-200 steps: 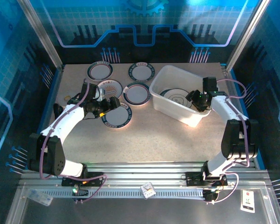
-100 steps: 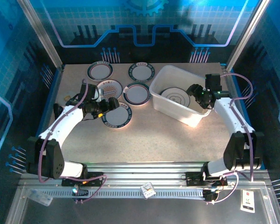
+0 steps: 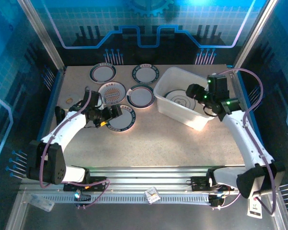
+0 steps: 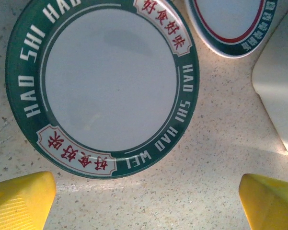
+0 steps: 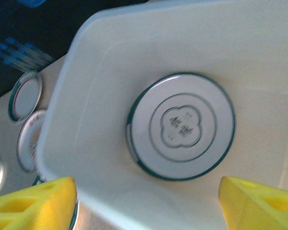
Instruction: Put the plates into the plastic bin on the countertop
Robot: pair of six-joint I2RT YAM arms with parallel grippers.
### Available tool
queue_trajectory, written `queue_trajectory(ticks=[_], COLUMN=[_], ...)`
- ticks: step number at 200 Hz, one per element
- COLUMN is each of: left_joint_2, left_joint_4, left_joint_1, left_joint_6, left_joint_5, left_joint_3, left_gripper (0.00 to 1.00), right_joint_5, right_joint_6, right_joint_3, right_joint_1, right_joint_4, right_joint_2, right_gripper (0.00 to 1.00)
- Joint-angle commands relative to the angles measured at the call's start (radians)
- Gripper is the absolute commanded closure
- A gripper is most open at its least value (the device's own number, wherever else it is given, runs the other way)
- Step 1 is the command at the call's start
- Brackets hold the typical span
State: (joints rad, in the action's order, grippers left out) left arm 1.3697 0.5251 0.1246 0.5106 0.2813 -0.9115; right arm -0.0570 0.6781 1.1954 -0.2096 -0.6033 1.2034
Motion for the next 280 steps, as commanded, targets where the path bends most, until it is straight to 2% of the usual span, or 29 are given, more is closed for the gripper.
queue_trajectory(ticks=[1, 32, 65, 119, 151, 207, 249, 280], left_joint_2=[0.027, 0.071, 0.086, 0.121, 0.172, 0.235, 0.276, 0.276], left_joint_4=[-0.021, -0.038, -0.014, -0.032, -0.072, -0.133, -0.139, -0.145], left_joint_1=[0.006, 0.010, 0.010, 0.005, 0.000, -0.008, -0.008, -0.010], left_joint_6=[0.042, 0.055, 0.054, 0.081, 0.085, 0.083, 0.069, 0.067], left_joint_5=[0.008, 0.001, -0.078, -0.156, -0.164, -0.163, -0.160, -0.168], left_joint_3=[0.026, 0.037, 0.047, 0.066, 0.060, 0.032, 0.023, 0.038], left_gripper=[0.01, 0.01, 0.01, 0.01, 0.03, 0.15, 0.31, 0.40], right_joint_5=[-0.043, -0.056, -0.058, -0.036, -0.029, -0.035, -0.036, -0.042], right_joint_6=[-0.050, -0.047, -0.045, -0.043, -0.049, -0.060, -0.054, -0.051], right_joint_3=[0.016, -0.005, -0.026, -0.029, -0.013, 0.004, -0.002, -0.002], right_joint_1=[-0.086, -0.190, -0.267, -0.297, -0.303, -0.304, -0.306, -0.304], right_joint_4=[-0.069, -0.082, -0.063, -0.023, -0.012, -0.016, -0.021, -0.019], right_joint_2=[-0.026, -0.029, -0.012, 0.045, 0.079, 0.110, 0.117, 0.117], right_gripper=[0.22, 0.22, 0.23, 0.24, 0.25, 0.25, 0.25, 0.26])
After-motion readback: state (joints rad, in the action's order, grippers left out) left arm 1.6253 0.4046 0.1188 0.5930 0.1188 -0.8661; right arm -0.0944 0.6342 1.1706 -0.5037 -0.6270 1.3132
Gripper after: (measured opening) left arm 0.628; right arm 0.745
